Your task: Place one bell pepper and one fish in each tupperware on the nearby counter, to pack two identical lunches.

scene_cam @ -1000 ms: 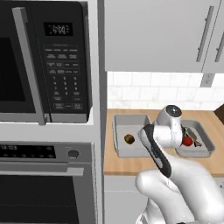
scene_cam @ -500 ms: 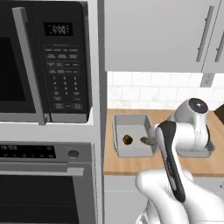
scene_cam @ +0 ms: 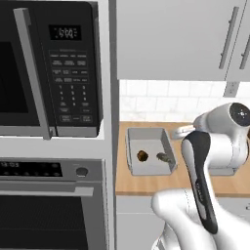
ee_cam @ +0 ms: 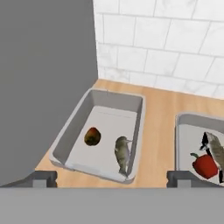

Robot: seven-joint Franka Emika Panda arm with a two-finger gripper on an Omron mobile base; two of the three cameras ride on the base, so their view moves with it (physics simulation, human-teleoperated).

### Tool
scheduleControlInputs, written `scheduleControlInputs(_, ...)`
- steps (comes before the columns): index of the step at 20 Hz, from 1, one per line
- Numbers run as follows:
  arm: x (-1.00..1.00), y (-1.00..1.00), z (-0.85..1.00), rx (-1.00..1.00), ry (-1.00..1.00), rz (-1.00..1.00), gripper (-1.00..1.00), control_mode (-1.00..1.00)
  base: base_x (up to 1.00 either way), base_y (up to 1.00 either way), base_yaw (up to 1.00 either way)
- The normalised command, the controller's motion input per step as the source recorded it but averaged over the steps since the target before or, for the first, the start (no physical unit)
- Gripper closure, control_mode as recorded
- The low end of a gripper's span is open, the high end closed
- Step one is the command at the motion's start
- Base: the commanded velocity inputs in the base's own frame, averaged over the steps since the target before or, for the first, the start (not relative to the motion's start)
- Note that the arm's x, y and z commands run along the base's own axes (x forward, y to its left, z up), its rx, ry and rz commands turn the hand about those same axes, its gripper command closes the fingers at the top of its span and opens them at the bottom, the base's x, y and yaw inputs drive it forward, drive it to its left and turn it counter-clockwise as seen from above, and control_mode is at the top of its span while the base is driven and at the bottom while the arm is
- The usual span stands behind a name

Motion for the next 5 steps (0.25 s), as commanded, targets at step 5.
scheduleControlInputs(5, 0.11, 0.37, -0.03, 0.04, -0.22, 0.0, -1.0, -1.0, 0.0, 0.0, 0.0)
